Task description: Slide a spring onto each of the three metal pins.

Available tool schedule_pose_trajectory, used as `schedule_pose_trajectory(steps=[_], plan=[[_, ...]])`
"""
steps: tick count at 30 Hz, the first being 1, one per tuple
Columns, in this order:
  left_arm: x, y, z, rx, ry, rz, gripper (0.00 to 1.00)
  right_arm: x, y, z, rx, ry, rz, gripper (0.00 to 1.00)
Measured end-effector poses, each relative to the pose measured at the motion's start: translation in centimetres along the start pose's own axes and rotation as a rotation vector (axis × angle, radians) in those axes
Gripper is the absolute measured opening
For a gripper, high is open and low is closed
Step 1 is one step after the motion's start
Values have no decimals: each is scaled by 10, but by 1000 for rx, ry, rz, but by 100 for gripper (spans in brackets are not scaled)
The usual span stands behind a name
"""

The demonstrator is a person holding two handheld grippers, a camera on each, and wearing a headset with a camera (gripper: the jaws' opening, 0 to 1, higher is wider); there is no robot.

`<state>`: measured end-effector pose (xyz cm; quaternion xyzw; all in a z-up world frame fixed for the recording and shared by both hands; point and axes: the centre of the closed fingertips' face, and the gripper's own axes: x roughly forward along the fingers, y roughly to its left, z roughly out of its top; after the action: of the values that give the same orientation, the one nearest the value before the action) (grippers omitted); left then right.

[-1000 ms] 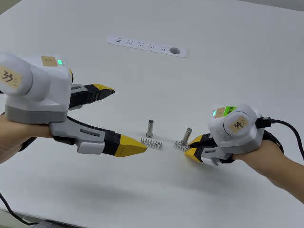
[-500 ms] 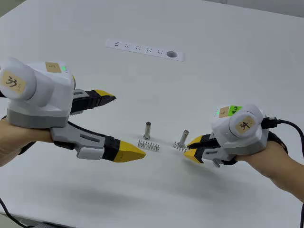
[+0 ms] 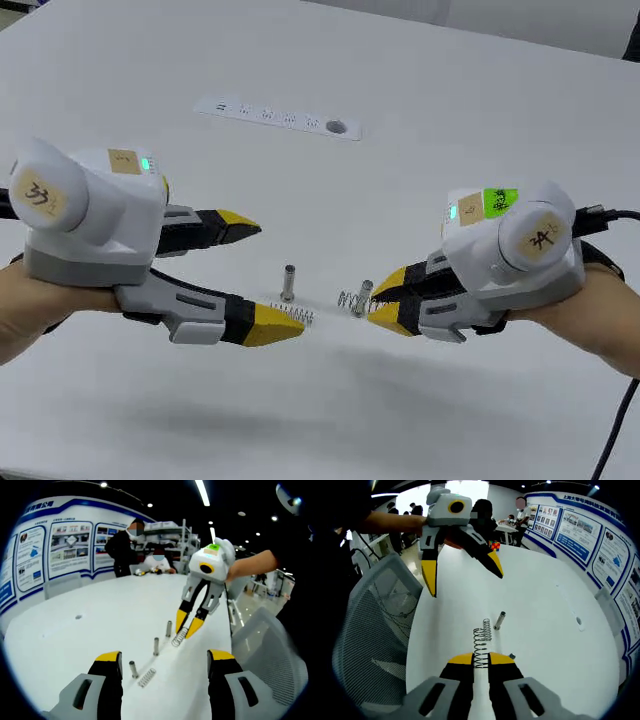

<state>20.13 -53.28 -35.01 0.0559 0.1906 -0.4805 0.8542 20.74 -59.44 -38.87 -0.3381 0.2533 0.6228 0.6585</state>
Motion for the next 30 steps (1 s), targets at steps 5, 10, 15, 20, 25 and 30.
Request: schedule_pose_trajectory(steps=[5,10,15,20,25,30], plan=[[8,-17,-2,20,8,-63,58,-6,13,13,-42,-10,23,11],[14,-31,-4,37,20,-102,47,-6,22,18,-105,9,43,11],[15,-42,-3,44,19,-138,41,-7,32,27,-120,-14,69,11],[18,-47,-4,51,24,-150,35,-5,36,29,-141,-15,86,11],[20,-50,-5,55,27,-162,30,-6,40,34,-145,-30,99,11],[21,-52,-5,64,34,-170,25,-6,42,36,-163,-27,109,11]])
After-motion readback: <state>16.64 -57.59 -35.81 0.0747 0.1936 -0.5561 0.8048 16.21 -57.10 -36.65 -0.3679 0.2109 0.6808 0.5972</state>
